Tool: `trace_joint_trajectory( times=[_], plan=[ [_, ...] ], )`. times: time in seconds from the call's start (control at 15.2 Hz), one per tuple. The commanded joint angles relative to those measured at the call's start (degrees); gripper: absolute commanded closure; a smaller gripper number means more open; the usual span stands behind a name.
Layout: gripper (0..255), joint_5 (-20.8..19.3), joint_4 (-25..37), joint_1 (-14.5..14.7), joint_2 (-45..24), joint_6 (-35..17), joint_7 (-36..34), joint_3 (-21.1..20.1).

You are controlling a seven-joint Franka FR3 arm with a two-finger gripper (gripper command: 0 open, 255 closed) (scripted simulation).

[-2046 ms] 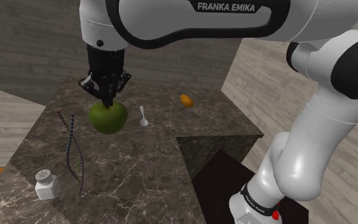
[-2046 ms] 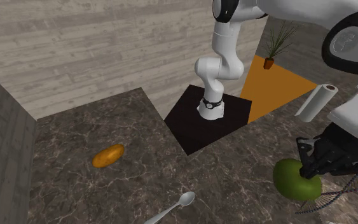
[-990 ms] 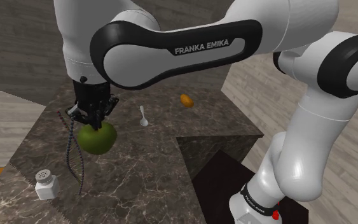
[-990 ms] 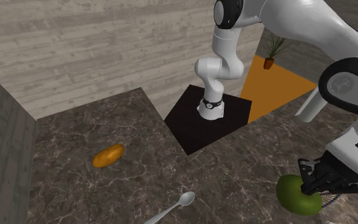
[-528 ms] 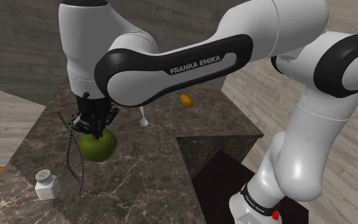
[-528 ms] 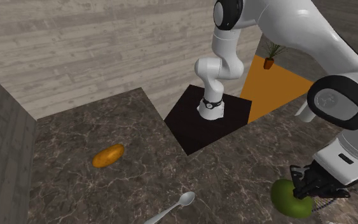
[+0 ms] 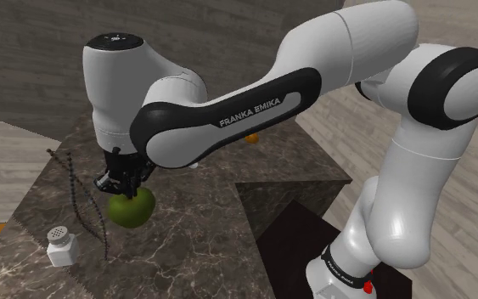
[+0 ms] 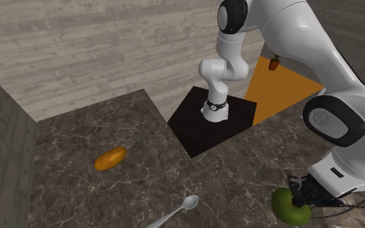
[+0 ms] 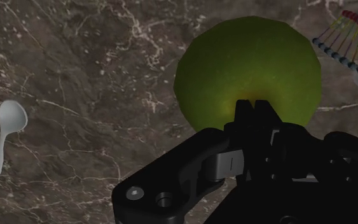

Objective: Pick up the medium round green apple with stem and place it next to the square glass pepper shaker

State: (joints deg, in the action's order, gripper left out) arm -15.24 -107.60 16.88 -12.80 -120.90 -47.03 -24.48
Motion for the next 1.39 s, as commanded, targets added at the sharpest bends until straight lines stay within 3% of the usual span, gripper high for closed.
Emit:
trace_joint_trajectory(
  times=[0.0, 0.53, 0.59, 0.92, 1.19, 1.32],
  plan=[
    [255, -0.38, -0.78, 0.03, -0.44, -1.19, -0.35, 0.11],
    [255, -0.38, -0.78, 0.03, -0.44, -1.19, -0.35, 0.11],
    [0, -0.38, -0.78, 0.03, -0.44, -1.19, -0.35, 0.11],
    [0, -0.39, -0.78, 0.03, -0.45, -1.19, -0.35, 0.11],
    [0, 1.69, 2.89, 0.1, 2.49, 5.04, 0.99, -0.64],
    [0, 1.7, 2.88, 0.09, 2.5, 5.03, 0.99, -0.65]
  ],
)
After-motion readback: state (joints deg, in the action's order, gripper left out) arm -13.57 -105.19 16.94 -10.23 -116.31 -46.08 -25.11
